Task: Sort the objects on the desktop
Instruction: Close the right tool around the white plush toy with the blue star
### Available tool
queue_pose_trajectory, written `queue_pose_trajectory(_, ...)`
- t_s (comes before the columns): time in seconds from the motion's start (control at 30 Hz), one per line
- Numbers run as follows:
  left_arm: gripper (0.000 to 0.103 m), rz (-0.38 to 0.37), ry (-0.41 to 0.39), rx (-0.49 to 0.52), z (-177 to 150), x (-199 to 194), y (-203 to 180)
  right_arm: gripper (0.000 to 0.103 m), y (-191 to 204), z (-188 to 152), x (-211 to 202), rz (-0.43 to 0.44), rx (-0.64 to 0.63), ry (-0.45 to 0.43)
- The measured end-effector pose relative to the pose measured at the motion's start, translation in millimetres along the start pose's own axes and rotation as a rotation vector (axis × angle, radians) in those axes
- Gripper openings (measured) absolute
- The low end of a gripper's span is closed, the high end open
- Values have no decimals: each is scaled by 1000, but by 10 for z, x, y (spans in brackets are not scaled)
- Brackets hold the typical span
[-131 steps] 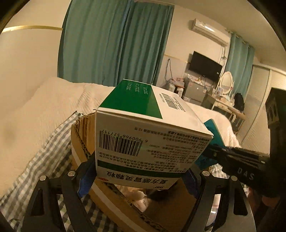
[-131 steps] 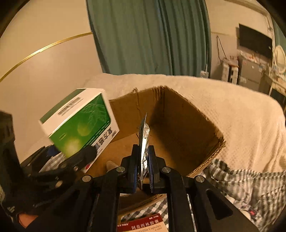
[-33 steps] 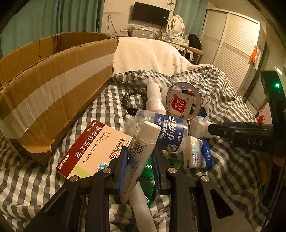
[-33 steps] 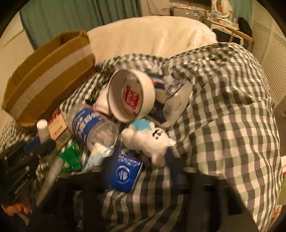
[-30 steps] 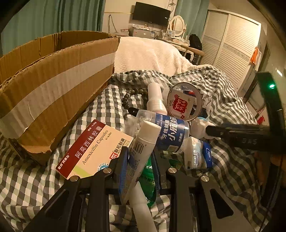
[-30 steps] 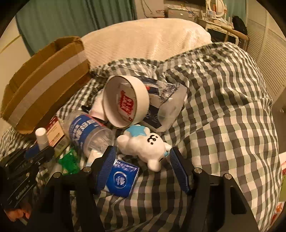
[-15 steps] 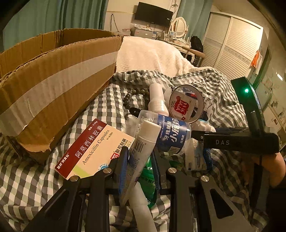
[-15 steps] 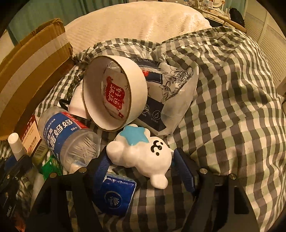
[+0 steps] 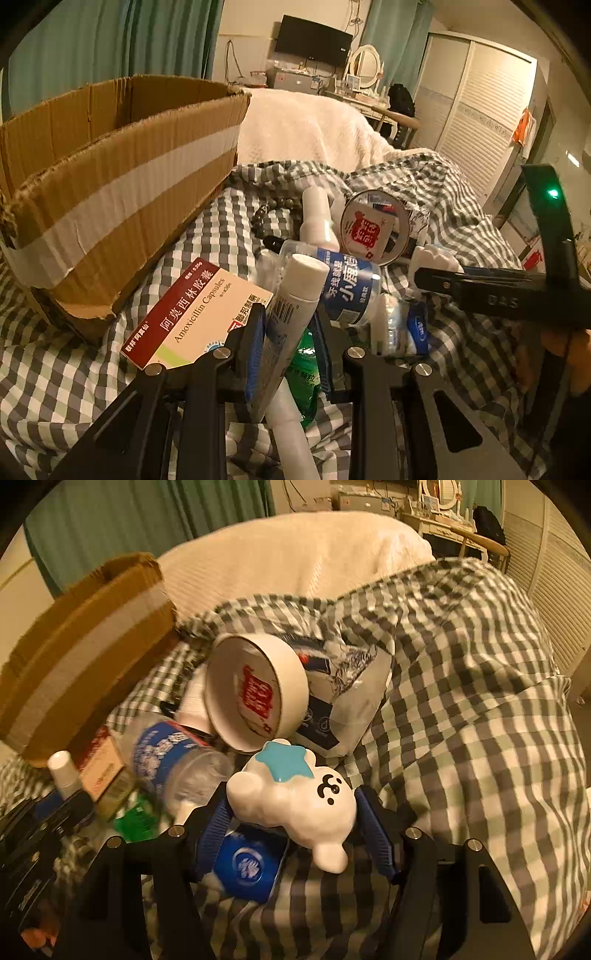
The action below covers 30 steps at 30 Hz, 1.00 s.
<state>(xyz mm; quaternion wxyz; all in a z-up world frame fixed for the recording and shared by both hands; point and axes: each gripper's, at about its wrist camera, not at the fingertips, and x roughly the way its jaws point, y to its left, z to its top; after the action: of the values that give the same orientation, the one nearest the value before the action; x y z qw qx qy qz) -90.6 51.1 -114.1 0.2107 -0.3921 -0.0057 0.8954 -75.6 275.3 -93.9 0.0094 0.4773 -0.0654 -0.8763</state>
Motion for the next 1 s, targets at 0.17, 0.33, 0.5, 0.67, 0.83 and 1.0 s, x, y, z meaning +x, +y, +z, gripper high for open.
queue_pose_trajectory(0.17,26,-11,-30,-6,42,-115,-12,66,-22,-43,-205,31,-2,-32)
queue_pose_trajectory(0.33,25,-23,-72,-19,115,-278,-15,66,95,-36,-368,60,-16,-67)
queue_pose_trajectory(0.5,20,-25,-106,-17,173,-399,-5,66,240,6,-546,82,-50,-107)
queue_pose_trajectory(0.67,20,-19,-68,-25,159,-277,35,66,343,20,-641,99,-75,-128)
queue_pose_trajectory(0.83,21,9,16,-13,67,11,37,66,307,2,-583,96,-68,-105)
queue_pose_trajectory(1.0,22,63,62,10,73,322,19,66,254,-22,-509,97,-57,-88)
